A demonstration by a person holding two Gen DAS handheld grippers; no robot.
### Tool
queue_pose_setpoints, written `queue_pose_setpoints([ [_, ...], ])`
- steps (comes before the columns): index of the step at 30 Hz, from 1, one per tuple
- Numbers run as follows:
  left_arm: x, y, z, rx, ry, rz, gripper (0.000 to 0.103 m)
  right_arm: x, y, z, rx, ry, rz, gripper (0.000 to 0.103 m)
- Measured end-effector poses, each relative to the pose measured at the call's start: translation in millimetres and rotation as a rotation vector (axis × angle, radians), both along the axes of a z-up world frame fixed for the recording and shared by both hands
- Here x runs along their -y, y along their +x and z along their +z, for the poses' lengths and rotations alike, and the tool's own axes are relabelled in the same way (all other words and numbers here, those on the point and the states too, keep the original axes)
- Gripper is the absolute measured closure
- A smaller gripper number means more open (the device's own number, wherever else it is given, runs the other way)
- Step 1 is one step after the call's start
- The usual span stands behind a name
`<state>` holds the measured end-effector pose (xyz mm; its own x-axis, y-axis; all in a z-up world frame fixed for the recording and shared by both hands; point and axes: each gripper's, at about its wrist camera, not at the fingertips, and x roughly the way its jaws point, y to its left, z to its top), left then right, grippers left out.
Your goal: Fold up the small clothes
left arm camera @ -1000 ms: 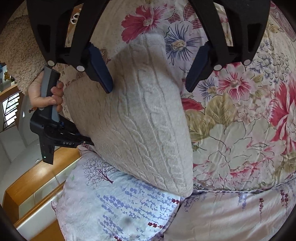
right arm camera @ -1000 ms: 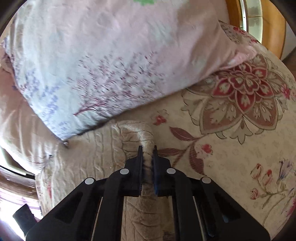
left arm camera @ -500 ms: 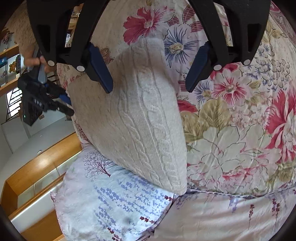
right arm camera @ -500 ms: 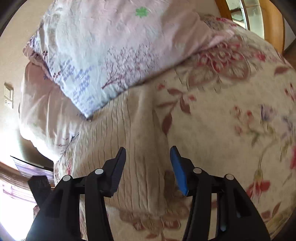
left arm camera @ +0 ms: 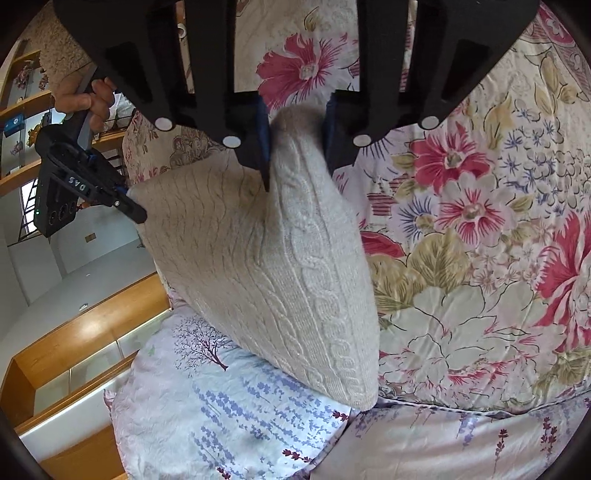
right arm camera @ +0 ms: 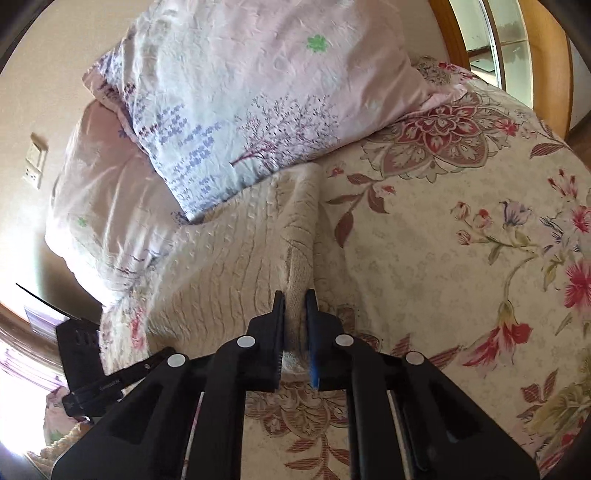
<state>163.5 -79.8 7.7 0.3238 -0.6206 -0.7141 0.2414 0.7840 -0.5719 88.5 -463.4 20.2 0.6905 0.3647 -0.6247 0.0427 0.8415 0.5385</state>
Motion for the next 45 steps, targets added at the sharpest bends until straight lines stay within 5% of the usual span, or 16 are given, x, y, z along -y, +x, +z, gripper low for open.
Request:
queue_pose_setpoints([
  [14, 4.5, -7.3, -15.1, 0.042, 0.048, -0.027, 0.079, -26.3, 16.0, -29.4, -0.076, -0.283, 0.016, 0.091],
  [17, -3.4, -4.6, -9.9, 0.017, 0.0, -0.031, 0.068, -15.4, 13.7, -23.0, -0.078, -0.224, 0.031, 0.079],
  [19, -13.5, -2.5, -0.4, 0.038, -0.017, -0.016, 0.054, -3.4, 11.8, -16.3, -0.07, -0.174, 0.02, 0.043],
  [21, -22.7, 2.6, 11.0, 0.068, -0.011, 0.008, 0.03, 12.4, 10.6, -7.8, -0.041, -0.099, 0.001, 0.036],
  [25, -22.6, 26.5, 27.4, 0.078, 0.028, 0.015, 0.019, 40.2, 24.3, -0.9, -0.031, 0.076, -0.039, 0.023],
  [30, -5.1, 57.0, 35.0, 0.044, 0.059, -0.005, 0.008, 51.0, 65.6, -7.7, -0.133, 0.25, -0.008, 0.023],
  [38, 30.0, 81.6, 30.2, 0.041, 0.298, -0.045, 0.004, 29.4, 106.8, -25.9, -0.268, 0.2, 0.082, 0.023],
  [45, 34.3, 93.6, 19.5, 0.0, 0.276, -0.059, 0.002, 19.4, 119.9, -31.9, -0.266, 0.24, 0.155, 0.023],
])
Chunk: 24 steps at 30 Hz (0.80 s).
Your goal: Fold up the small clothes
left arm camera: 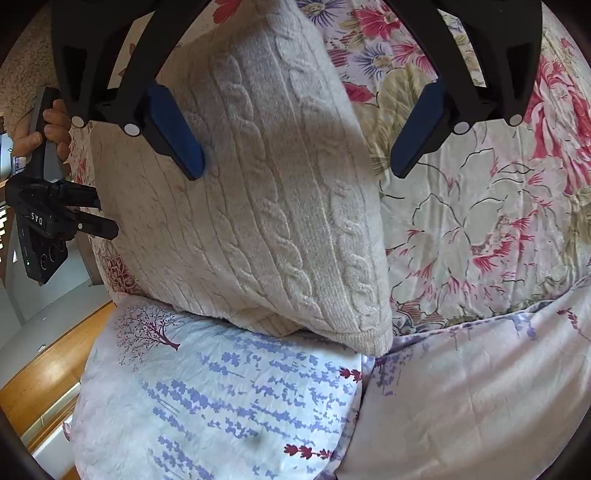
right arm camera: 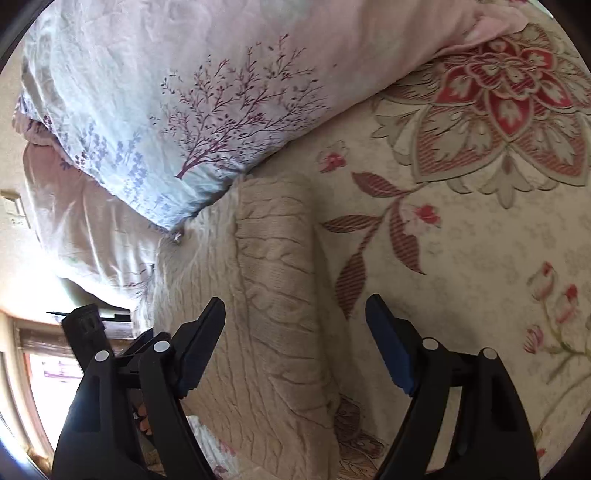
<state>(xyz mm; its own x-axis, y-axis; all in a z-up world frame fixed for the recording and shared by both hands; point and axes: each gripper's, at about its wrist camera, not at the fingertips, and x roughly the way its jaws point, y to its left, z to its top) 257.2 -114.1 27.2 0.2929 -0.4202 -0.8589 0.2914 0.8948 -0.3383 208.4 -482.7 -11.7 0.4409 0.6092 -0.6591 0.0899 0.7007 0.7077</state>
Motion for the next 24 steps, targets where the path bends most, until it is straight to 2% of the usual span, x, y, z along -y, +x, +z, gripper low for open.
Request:
queue_pose_setpoints([
  [3, 6.2, 8.4, -4.5, -0.015, -0.017, -0.004, 0.002, -1.9, 2.8, -4.0, 0.005, 0.045, 0.02, 0.027],
  [5, 7.9, 11.5, -6.7, -0.023, -0.026, -0.008, 0.002, -3.5, 4.6, -5.8, 0.004, 0.072, 0.034, 0.035],
  [9, 10.4, 16.1, -12.2, -0.046, -0.056, -0.01, 0.002, -15.1, 9.6, -10.2, 0.001, 0.119, 0.071, 0.037],
  [14, 8.3, 13.2, -11.6, -0.036, -0.079, -0.008, 0.002, -32.1, 15.9, -10.4, 0.012, 0.125, 0.113, 0.037],
  [15, 8.8, 13.5, -11.8, -0.036, -0.091, -0.004, 0.002, -34.2, 16.5, -9.9, 0.019, 0.119, 0.114, 0.039],
  [16, 10.7, 15.4, -11.9, -0.037, -0.101, -0.001, 0.002, -36.4, 17.4, -10.0, 0.021, 0.124, 0.121, 0.045],
  [19, 15.9, 17.2, -12.9, -0.037, -0.126, 0.007, 0.004, -44.6, 16.8, -10.8, 0.026, 0.106, 0.126, 0.047],
  [20, 17.1, 16.3, -13.6, -0.033, -0.131, 0.013, 0.007, -46.6, 16.2, -9.7, 0.034, 0.096, 0.126, 0.05],
  [22, 14.5, 11.2, -13.9, -0.026, -0.151, 0.035, 0.016, -50.5, 14.1, -8.0, 0.048, 0.08, 0.115, 0.06],
  [24, 1.4, 9.8, -12.5, -0.028, -0.191, 0.072, 0.035, -51.2, 11.3, -6.9, 0.058, 0.098, 0.092, 0.068],
])
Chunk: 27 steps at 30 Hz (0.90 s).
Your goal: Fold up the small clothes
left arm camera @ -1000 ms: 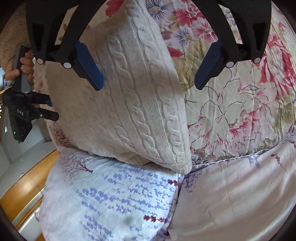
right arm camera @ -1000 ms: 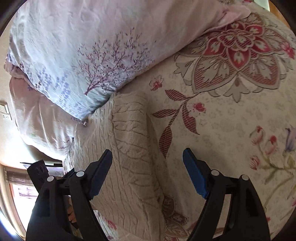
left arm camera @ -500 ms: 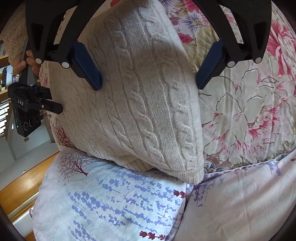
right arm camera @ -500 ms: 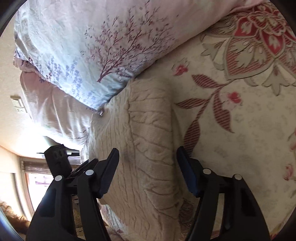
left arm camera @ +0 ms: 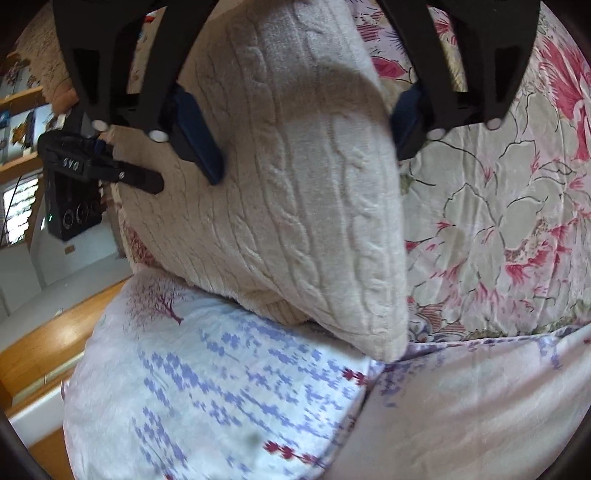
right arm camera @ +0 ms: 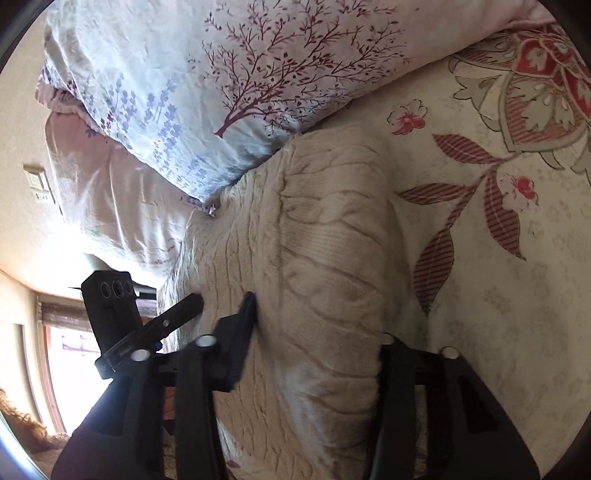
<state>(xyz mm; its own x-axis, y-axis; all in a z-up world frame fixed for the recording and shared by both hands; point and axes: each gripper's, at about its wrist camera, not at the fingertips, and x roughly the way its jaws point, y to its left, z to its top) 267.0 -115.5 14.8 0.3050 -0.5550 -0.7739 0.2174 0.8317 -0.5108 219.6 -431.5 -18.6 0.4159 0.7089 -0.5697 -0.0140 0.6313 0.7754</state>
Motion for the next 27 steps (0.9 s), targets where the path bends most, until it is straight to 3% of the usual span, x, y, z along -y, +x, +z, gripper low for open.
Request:
queue_pose_setpoints([
  [1, -4.7, 0.0, 0.9, -0.005, -0.022, 0.014, 0.04, 0.9, -1.5, 0.5, 0.006, 0.012, -0.007, 0.069],
  [3, -14.6, -0.8, 3.9, -0.018, -0.073, 0.03, 0.061, 0.3, -6.2, 5.3, 0.027, 0.039, -0.025, 0.072],
  [11, -69.4, -28.4, 41.0, 0.024, -0.157, 0.024, 0.065, -42.4, -19.6, 33.5, 0.106, 0.127, -0.021, 0.074],
  [15, -112.8, -40.8, 46.3, 0.012, -0.118, 0.024, 0.064, -85.8, -24.1, 26.6, 0.091, 0.146, 0.012, 0.074],
  [19, -144.3, -41.0, 18.3, -0.049, -0.002, 0.08, 0.06, -129.0, -27.2, 11.0, 0.069, 0.045, 0.033, 0.074],
  [22, -160.9, -43.1, -0.5, -0.048, -0.049, 0.158, 0.044, -139.3, -27.4, 11.0, 0.1, -0.03, -0.011, 0.073],
  [24, -156.3, -49.6, -2.8, -0.009, -0.002, 0.186, 0.032, -149.1, -24.7, 15.8, 0.105, -0.108, 0.005, 0.066],
  [25, -152.4, -53.9, -1.1, 0.01, 0.019, 0.192, 0.032, -155.1, -24.1, 19.3, 0.103, -0.144, 0.012, 0.057],
  [27, -147.7, -65.5, 12.8, 0.072, 0.075, 0.203, 0.033, -149.9, -26.0, 27.2, 0.101, -0.178, 0.005, 0.05],
])
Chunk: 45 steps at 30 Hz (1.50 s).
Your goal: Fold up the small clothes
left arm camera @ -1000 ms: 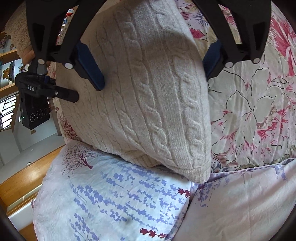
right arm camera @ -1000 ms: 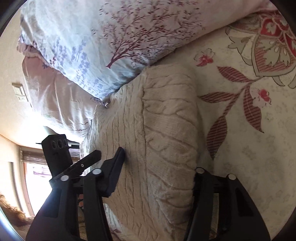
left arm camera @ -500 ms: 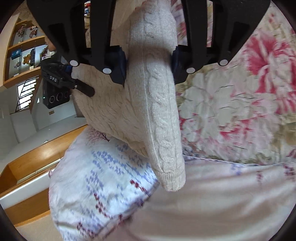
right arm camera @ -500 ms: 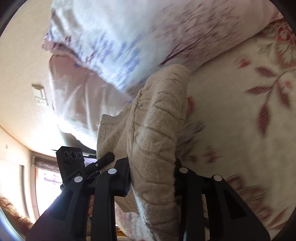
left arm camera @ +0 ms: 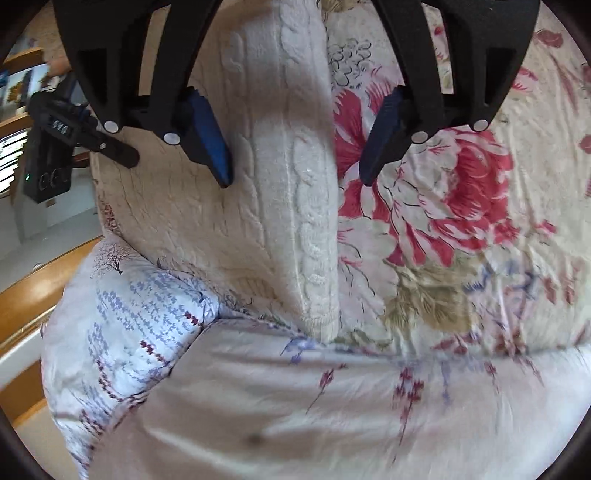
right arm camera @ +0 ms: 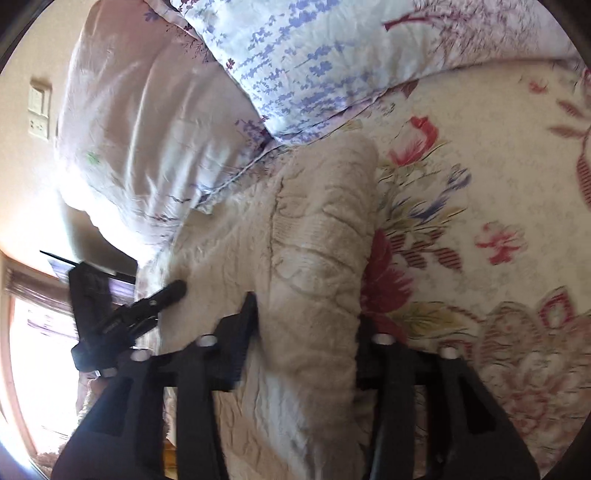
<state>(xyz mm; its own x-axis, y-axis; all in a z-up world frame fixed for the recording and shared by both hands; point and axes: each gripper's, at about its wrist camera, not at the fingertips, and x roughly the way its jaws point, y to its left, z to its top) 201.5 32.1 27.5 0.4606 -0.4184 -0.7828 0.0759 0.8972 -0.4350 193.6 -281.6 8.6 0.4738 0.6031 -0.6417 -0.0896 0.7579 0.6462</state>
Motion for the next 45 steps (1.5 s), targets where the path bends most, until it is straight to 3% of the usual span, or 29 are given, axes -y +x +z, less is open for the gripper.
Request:
queue_pose_setpoints([
  [3, -4.6, -22.1, 26.6, 0.145, 0.089, 0.004, 0.032, 9.7, -2.1, 7.1, 0.035, 0.049, -0.074, 0.047],
  [6, 7.4, -39.3, 48.3, 0.254, 0.128, -0.071, 0.026, 25.4, 1.3, 5.3, 0.038, 0.089, -0.123, 0.049],
  [7, 13.9, -43.1, 50.6, 0.269, 0.147, -0.1, 0.025, 25.6, 3.4, 5.2, 0.041, 0.102, -0.122, 0.053],
  [9, 33.7, -48.6, 49.5, 0.285, 0.199, -0.177, 0.025, 23.9, 3.3, 6.8, 0.064, 0.08, -0.098, 0.085],
  [10, 39.9, -48.9, 47.2, 0.284, 0.213, -0.195, 0.025, 22.2, 1.8, 8.9, 0.08, 0.036, -0.095, 0.091],
  [12, 53.3, -44.6, 38.9, 0.262, 0.229, -0.222, 0.025, 19.2, 5.4, 13.4, 0.102, -0.038, -0.113, 0.093],
  [17, 76.9, -29.1, 15.9, 0.17, 0.297, -0.231, 0.029, 23.8, 18.2, -1.0, 0.048, -0.189, -0.148, 0.093],
  [21, 87.7, -25.3, 10.0, 0.184, 0.331, -0.227, 0.023, 12.7, 21.3, -3.3, 0.056, -0.275, -0.129, 0.092],
  [22, 86.4, -26.1, 11.4, 0.185, 0.327, -0.22, 0.023, 10.8, 19.4, 0.4, 0.063, -0.299, -0.119, 0.086],
  [25, 72.6, -37.4, 23.0, 0.222, 0.271, -0.173, 0.023, 6.5, 2.2, 19.8, 0.136, -0.354, -0.114, 0.062],
  [29, 36.3, -66.8, 33.3, 0.276, 0.242, -0.075, 0.022, -5.7, -53.7, 40.1, 0.35, -0.412, -0.048, 0.062],
  [33, 19.5, -79.7, 23.8, 0.245, 0.258, -0.053, 0.022, -33.7, -86.9, 34.1, 0.434, -0.505, 0.024, 0.062],
  [37, 14.8, -93.3, 8.4, 0.21, 0.317, -0.072, 0.022, -41.8, -93.4, 17.2, 0.415, -0.552, 0.043, 0.062],
  [41, 10.6, -95.8, -8.1, 0.161, 0.327, -0.076, 0.021, -48.8, -92.5, -6.3, 0.347, -0.668, 0.068, 0.061],
  [45, 14.4, -92.9, -20.0, 0.149, 0.355, -0.074, 0.019, -43.0, -98.7, -16.3, 0.345, -0.664, 0.05, 0.061],
])
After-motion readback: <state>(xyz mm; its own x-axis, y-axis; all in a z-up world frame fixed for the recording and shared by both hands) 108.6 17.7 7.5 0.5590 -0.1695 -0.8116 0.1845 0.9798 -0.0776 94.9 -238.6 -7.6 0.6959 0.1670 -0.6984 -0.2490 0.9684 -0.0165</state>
